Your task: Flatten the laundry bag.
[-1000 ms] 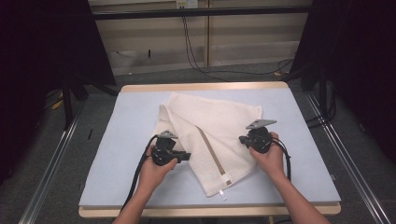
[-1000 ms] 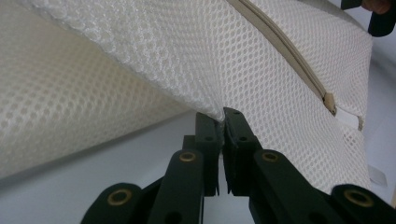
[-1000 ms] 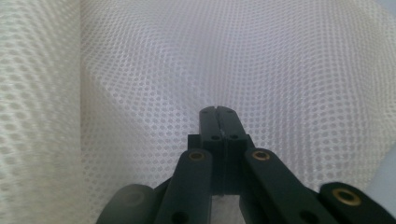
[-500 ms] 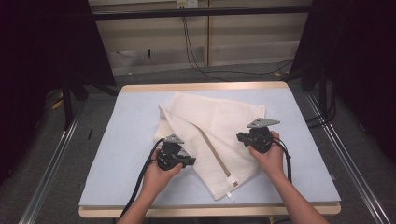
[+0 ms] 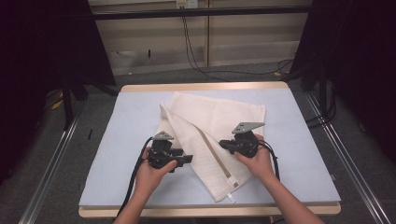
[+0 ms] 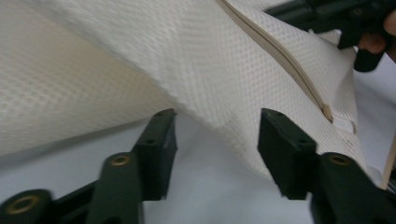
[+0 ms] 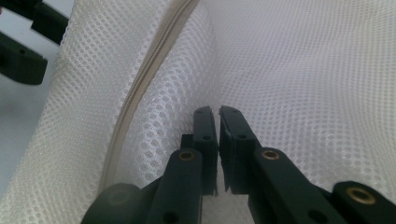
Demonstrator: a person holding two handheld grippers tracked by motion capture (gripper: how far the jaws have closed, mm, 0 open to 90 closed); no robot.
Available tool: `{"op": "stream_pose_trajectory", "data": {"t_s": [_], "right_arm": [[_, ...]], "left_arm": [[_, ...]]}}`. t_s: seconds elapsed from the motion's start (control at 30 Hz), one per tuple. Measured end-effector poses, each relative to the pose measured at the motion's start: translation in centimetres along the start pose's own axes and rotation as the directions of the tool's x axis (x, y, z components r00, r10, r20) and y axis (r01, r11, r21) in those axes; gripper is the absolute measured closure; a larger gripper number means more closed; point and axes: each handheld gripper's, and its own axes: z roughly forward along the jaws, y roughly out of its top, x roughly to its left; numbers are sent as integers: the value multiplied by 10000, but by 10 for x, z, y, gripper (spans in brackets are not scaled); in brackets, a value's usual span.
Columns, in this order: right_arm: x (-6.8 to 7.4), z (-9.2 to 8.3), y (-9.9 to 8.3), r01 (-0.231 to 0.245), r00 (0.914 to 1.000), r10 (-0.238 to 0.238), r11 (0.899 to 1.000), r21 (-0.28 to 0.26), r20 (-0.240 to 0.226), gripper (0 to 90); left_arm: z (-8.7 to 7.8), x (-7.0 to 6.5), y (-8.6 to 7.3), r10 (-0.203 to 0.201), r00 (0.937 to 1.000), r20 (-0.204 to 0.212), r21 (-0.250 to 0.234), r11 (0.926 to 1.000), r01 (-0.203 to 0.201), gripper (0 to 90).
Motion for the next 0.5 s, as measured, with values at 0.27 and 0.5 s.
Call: {"op": "stream_pose_trajectory", "data": {"t_s": [0.27, 0.5], "right_arm": [[10, -2, 1, 429, 9988, -429, 9991, -12, -251, 854], [17, 0, 1, 733, 9959, -728, 9973, 78, -530, 854]], "left_arm": [[-9, 17, 5, -618, 9977, -289, -598, 9964, 600, 321], [-23, 24, 7, -768, 9952, -609, -1084, 9916, 699, 434]]}}
